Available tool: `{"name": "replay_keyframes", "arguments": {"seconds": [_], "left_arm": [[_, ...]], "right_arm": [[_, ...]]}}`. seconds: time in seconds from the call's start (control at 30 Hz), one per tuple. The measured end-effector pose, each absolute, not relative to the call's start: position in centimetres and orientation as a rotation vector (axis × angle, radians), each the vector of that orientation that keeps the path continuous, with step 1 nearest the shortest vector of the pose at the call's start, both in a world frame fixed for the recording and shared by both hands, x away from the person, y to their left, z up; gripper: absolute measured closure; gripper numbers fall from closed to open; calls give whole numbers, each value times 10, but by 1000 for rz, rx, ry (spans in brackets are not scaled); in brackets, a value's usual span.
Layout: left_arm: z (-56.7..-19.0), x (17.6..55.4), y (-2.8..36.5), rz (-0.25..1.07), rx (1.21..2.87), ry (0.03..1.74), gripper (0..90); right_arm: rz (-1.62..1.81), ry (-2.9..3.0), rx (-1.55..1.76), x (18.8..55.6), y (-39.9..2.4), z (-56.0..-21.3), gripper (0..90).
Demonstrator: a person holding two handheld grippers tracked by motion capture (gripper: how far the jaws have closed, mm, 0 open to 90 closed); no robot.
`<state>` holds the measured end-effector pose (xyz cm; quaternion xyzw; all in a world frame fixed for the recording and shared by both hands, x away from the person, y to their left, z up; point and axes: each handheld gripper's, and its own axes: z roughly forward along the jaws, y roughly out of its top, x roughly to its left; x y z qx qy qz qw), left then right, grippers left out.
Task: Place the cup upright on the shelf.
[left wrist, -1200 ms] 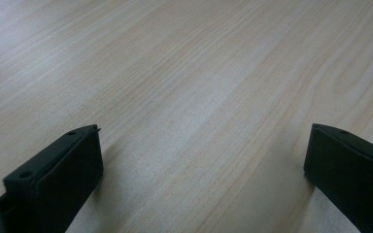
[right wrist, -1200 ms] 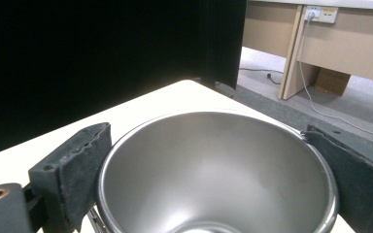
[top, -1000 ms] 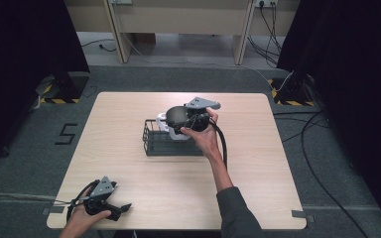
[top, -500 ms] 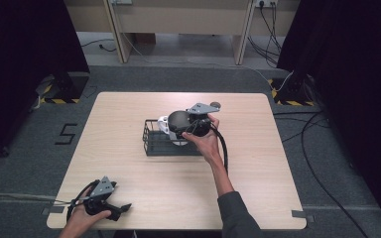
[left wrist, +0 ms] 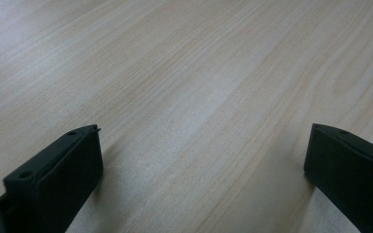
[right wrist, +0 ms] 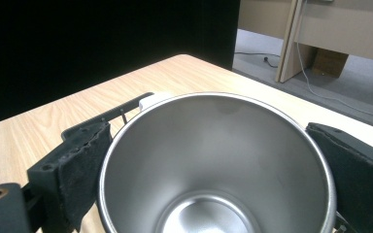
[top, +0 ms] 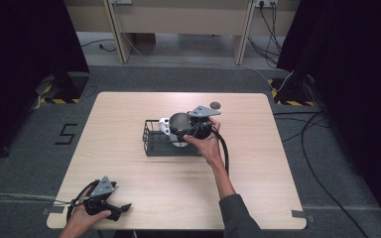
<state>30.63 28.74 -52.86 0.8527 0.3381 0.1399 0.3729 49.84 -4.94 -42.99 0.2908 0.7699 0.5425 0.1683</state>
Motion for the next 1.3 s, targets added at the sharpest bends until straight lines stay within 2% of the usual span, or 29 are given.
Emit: {"name": "replay_keyframes", "arguments": {"seconds": [0.93, 1.0, 1.03, 1.07, 1.13, 1.17, 1.23, 1.27, 1.3], "left_arm": [[-529, 306, 287, 358, 2185, 866, 0], [-529, 306, 287, 358, 2184, 866, 0], [-529, 306, 287, 359, 2185, 867, 0], [-529, 306, 287, 358, 2184, 866, 0], [-529, 306, 287, 358, 2184, 866, 0], [-529, 306, 287, 358, 2184, 867, 0], [-529, 306, 287, 358, 2184, 867, 0], [-529, 306, 287, 359, 2185, 867, 0], [-529, 306, 287, 358, 2184, 866, 0]], "right_arm": [[1466, 2175, 813, 493, -39, -419, 42], [1509, 2135, 820, 491, -41, -414, 118], [1509, 2135, 820, 491, -41, -414, 118], [1509, 2127, 827, 491, -42, -411, 168], [1514, 2122, 829, 489, -44, -408, 121], [1513, 2119, 832, 488, -45, -407, 117], [1531, 2105, 845, 487, -49, -405, 165], [1538, 2103, 854, 486, -51, -404, 135], [1549, 2098, 858, 485, -52, -403, 142]]}}
